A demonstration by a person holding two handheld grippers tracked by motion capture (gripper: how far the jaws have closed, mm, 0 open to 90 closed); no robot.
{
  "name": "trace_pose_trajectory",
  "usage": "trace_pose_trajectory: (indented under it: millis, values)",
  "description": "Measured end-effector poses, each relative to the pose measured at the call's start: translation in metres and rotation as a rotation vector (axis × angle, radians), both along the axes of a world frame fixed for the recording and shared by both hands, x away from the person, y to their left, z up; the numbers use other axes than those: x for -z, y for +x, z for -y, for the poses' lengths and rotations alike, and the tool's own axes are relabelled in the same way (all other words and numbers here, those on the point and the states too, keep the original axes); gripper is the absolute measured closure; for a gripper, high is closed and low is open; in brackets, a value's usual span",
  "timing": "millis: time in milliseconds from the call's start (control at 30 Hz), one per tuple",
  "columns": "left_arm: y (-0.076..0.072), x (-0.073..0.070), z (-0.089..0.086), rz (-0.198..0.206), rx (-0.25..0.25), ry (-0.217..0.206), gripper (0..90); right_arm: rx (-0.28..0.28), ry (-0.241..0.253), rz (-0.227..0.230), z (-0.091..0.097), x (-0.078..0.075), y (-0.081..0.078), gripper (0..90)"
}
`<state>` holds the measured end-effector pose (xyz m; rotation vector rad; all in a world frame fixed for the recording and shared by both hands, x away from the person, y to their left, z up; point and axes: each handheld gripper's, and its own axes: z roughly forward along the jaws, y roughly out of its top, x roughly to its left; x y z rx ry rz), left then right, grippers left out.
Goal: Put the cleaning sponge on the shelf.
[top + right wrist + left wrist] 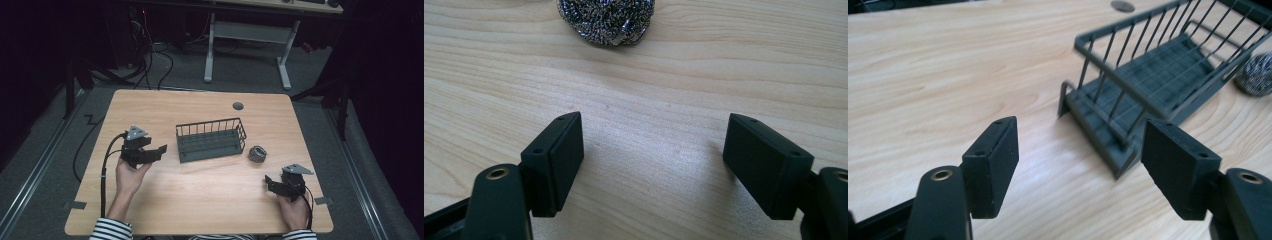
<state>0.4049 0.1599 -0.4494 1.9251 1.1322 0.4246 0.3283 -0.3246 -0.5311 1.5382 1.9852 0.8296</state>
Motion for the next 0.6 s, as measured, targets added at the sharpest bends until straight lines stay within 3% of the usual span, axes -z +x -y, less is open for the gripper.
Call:
trace_pose_trajectory:
  millis: [233, 500, 600]
  values:
    - [-0.011, 0.020, -0.014, -0.016, -0.020, 0.026, 31.6, 0.000, 0.001, -0.001, 0.000, 0.000, 0.000, 24.6]
    - [-0.018, 0.039, -0.023, -0.019, -0.055, 0.011, 32.2, -0.001, 0.001, 0.000, 0.000, 0.000, 0.000, 24.7]
    - [-0.019, 0.045, -0.025, -0.023, -0.063, 0.032, 32.2, -0.002, -0.003, 0.001, 0.000, 0.000, 0.000, 25.2]
